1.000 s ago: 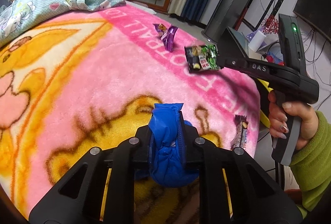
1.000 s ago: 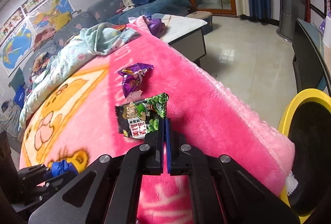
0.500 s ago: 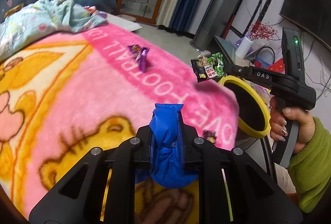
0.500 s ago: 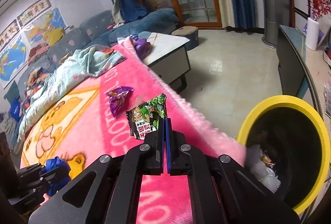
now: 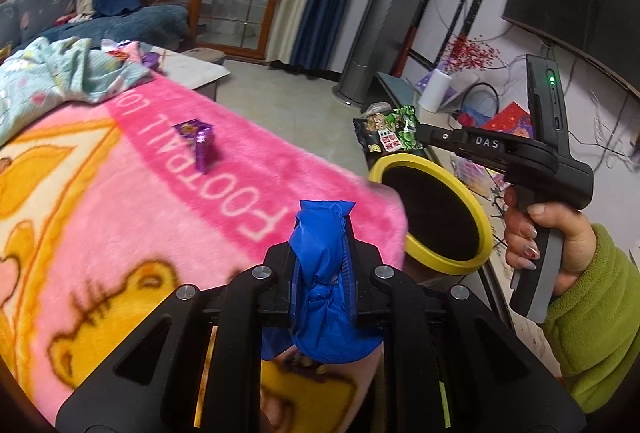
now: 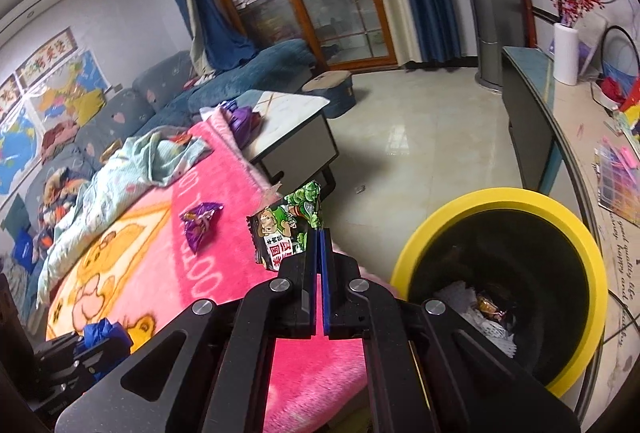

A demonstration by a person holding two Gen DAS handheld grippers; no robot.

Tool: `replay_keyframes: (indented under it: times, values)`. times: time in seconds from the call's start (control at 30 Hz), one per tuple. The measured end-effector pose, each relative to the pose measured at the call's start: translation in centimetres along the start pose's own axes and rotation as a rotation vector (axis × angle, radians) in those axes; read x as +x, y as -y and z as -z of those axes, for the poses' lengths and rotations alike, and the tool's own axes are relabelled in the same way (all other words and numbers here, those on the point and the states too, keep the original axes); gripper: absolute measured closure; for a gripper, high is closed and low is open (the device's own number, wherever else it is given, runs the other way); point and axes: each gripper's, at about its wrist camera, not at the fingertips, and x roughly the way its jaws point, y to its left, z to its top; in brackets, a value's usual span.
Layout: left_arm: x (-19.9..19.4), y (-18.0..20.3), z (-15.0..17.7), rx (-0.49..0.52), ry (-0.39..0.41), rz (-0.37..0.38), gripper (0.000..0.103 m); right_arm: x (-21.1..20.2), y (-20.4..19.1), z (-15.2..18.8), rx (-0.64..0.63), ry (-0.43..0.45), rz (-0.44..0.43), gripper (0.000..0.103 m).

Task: Collect trash
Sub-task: 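Carry the blue cloth and green snack bag over the yellow bin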

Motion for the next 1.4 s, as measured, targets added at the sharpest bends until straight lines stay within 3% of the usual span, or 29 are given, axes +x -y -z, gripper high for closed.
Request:
replay_keyframes:
  times: [0.9, 1.4]
  values:
    - [4.4, 8.0, -1.8, 0.143, -0.020, 0.114, 0.092, -4.4, 9.0, 0.6, 0.149, 0.067, 0.161, 0.101]
    - [8.0, 11.4, -2.0, 0.210, -0.041, 0.132, 0.092, -5.7, 13.6, 1.8, 0.201, 0.089, 0.242, 0.101]
